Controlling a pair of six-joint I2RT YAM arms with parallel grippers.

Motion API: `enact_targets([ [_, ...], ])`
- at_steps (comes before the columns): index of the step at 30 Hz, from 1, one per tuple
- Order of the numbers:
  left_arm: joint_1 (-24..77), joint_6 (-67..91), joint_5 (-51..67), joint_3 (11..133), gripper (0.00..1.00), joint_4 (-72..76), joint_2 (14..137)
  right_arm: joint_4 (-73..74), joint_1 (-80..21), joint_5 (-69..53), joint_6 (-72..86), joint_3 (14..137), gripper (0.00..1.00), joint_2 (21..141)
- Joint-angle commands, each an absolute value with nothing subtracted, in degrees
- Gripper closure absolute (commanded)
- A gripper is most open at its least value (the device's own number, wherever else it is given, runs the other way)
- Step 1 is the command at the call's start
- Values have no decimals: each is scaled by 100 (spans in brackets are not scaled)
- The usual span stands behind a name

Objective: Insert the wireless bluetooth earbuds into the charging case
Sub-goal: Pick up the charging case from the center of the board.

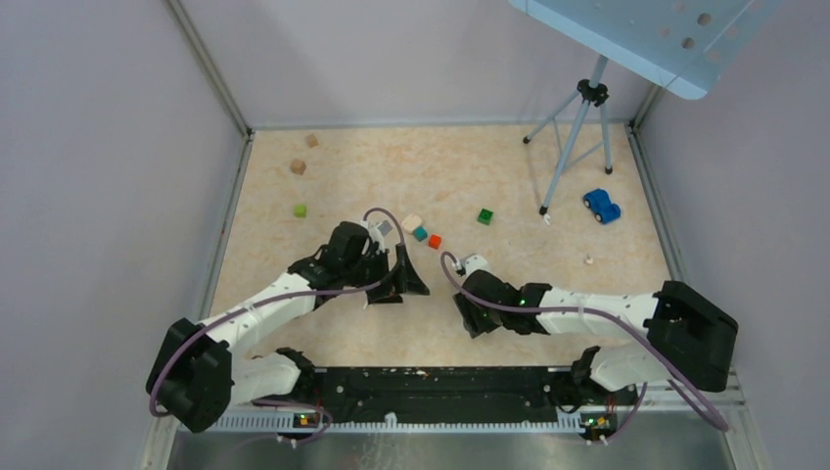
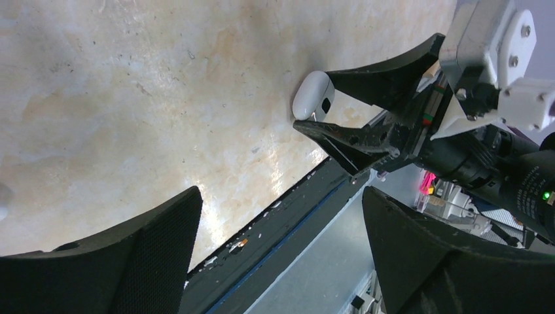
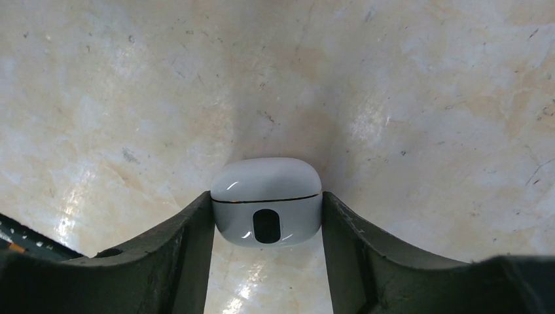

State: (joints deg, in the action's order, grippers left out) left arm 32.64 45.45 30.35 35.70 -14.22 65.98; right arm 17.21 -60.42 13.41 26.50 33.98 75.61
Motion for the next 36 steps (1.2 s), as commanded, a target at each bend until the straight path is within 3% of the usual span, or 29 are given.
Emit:
enact_targets([
  [1,3186,4532,2923,3912,2,-1307,6772,1472,-6158,1023,2452,3267,57,7125],
  [15,2618,4295,5354,3617,5,-425,7801,-358,-6558,1097,1935,2618,60,6313],
  [36,3436,4552,4820,3746,20,403,8562,-516,-6682,725,1611,2880,61,6425],
])
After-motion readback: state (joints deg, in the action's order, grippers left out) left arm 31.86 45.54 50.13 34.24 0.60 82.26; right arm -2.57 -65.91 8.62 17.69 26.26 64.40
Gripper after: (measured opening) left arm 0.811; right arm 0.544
